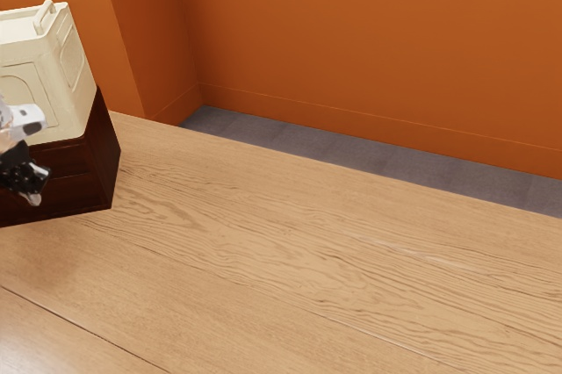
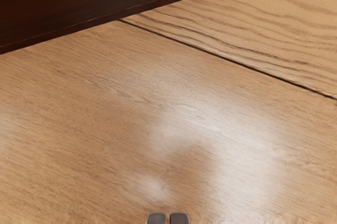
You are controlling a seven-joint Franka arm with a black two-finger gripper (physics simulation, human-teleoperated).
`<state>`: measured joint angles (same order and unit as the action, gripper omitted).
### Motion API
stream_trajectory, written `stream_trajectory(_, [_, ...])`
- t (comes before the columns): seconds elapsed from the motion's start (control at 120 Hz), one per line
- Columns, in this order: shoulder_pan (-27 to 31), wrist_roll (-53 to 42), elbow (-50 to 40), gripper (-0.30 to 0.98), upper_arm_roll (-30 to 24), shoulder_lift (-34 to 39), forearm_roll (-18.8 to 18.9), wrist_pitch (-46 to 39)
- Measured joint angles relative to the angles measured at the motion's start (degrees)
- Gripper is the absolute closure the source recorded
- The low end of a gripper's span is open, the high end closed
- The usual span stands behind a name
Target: Push the drawer handle with one arm to close the drawer
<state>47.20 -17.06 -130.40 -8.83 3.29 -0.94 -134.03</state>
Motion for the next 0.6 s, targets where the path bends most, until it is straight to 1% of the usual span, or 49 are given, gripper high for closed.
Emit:
stream_trajectory(0.017, [-0.85, 0.6, -2.35, 0.79, -0.08, 3.26, -0.31, 0.17])
stream_trajectory(0.033, [-2.91, 1.23, -4.0, 0.79, -0.15, 5.89, -0.59, 0.51])
stream_trajectory(0.067, [-9.55, 2.44, -5.97, 0.72, -0.26, 9.83, -1.11, 1.32])
stream_trajectory(0.1, [-16.37, 3.56, -6.52, 0.65, -0.3, 12.14, -1.5, 2.02])
stream_trajectory(0.175, [-25.56, 5.91, -4.77, 0.48, -0.56, 14.07, -2.08, 3.54])
stream_trajectory(0.25, [-31.04, 7.99, 2.34, 0.33, -0.75, 13.8, -2.3, 8.86])
stream_trajectory(0.292, [-33.9, 9.03, 4.69, 0.28, -0.85, 14.32, -2.38, 12.21])
stream_trajectory(0.333, [-35.78, 10.01, 5.77, 0.23, -0.95, 14.78, -2.49, 15.04])
stream_trajectory(0.383, [-36.76, 11.09, 6.23, 0.18, -0.95, 15.01, -2.58, 17.75])
stream_trajectory(0.483, [-37.07, 13.01, 6.29, 0.11, -0.94, 15.26, -2.67, 21.53])
stream_trajectory(0.6, [-36.93, 14.88, 6.28, 0.06, -0.93, 15.47, -2.72, 24.13])
